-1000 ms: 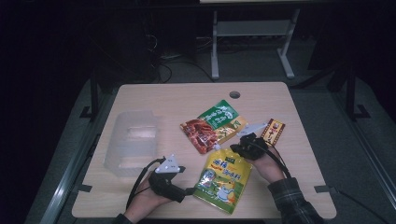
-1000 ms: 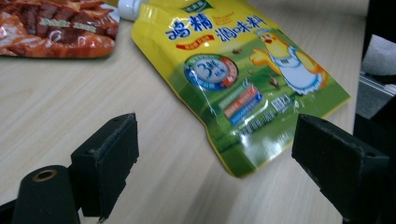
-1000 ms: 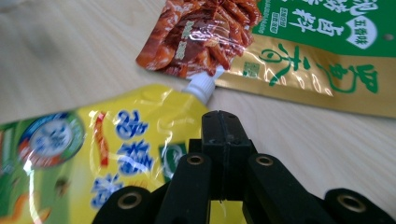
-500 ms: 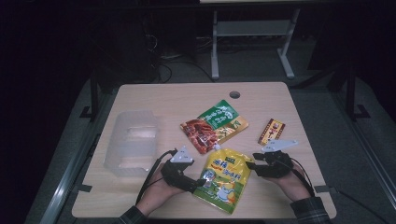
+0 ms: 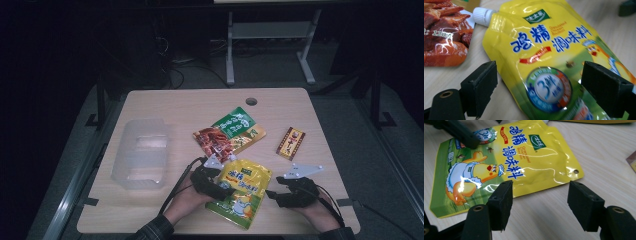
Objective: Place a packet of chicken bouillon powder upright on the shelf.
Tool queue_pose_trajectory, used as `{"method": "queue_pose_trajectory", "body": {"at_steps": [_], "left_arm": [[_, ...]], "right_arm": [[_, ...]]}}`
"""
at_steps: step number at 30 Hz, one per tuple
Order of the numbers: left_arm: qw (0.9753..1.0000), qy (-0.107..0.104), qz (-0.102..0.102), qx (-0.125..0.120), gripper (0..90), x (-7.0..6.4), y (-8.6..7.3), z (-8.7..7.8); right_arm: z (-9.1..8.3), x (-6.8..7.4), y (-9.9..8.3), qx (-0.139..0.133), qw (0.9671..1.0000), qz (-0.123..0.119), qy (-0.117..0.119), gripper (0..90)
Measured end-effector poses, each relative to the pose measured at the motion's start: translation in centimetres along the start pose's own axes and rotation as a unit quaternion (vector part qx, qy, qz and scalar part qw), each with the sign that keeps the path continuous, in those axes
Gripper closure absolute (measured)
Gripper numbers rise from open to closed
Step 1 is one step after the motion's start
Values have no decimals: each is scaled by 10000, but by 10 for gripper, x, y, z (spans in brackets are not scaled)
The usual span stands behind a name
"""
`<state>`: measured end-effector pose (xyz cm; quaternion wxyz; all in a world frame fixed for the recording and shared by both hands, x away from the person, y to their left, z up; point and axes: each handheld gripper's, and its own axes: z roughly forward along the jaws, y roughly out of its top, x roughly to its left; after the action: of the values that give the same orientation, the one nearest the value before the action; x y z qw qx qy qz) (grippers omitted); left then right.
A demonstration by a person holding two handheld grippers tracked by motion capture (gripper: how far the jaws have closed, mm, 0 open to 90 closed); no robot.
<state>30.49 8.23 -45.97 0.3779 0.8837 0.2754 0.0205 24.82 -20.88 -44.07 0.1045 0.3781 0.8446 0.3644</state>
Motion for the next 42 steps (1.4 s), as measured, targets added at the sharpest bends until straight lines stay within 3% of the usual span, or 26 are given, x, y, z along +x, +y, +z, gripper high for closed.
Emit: {"method": "queue_pose_trajectory", "body": {"at_steps": [1,8,12,16,19,21,27,31,39,42], "left_arm": [[10000,6,36,61,131,2,1,1],[9996,-115,-213,132,121,4,2,10],[9997,-94,-174,172,123,4,3,10],[9997,-62,-183,166,127,4,3,10],[9997,-46,-174,175,141,4,3,10],[9997,-37,-195,161,147,3,3,10],[9996,-62,-231,165,203,3,4,9],[9996,-91,-235,155,297,5,4,8],[9973,-253,-693,-56,576,11,3,9],[9966,-324,-748,-85,665,15,3,9]], "right_arm": [[1,0,0,8,10000,-1,23,364],[6,2,-1,98,9998,-38,166,371],[13,5,-2,285,9989,-132,361,492],[19,9,0,381,9977,-174,533,743],[24,13,1,448,9969,-261,599,858],[29,15,2,494,9965,-329,597,897],[34,17,3,571,9954,-416,641,900],[35,18,3,590,9953,-422,644,900],[36,21,4,585,9944,-502,724,900],[37,21,4,585,9942,-520,738,900]]}}
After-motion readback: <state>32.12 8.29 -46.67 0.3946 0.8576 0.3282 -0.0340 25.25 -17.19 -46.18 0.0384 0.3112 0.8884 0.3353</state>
